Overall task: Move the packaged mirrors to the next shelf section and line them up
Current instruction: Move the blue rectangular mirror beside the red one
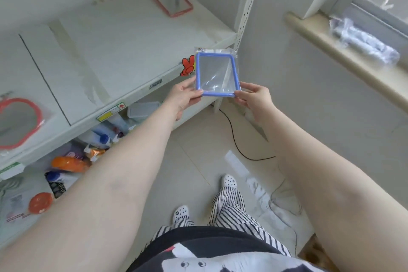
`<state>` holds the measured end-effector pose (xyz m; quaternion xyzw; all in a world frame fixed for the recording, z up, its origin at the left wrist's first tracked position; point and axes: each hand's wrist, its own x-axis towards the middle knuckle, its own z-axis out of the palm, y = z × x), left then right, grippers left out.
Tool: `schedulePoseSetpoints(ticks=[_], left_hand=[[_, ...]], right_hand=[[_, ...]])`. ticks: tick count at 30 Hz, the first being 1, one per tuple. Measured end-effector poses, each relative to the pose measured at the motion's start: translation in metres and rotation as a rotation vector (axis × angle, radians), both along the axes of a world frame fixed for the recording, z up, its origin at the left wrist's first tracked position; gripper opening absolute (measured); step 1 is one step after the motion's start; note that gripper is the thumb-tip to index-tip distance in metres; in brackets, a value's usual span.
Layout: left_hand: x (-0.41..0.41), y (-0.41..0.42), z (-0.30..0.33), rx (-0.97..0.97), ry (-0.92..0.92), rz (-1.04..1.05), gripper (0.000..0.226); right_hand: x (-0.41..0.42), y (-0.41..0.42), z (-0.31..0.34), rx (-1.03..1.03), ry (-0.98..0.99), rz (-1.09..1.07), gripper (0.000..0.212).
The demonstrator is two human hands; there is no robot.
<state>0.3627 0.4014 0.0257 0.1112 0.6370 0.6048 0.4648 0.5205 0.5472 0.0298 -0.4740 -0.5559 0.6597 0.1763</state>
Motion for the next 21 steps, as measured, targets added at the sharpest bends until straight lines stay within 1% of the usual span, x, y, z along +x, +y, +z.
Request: schedulePoseSetpoints(ticks=[4,10,16,21], left_hand=[[-0.021,0.034,0.008,0.021,0.014,0.123,0.063],[-0.029,0.072,0.017,0.064,-0.007,0.315,0.062],[-0.054,0.075,0.015,0.063,-0.022,0.474,0.062],[-0.089,0.079,0.014,0.061,-0.017,0.54,0.064]], right_hand=[[-0.036,0.047,0.006,0.005,0.022,0.087,0.048],[-0.08,0.106,0.015,0.016,0.011,0.235,0.049],[-0.13,0.121,0.015,-0.012,0.028,0.385,0.046],[-0.179,0.128,0.012,-0.007,0.027,0.452,0.044]])
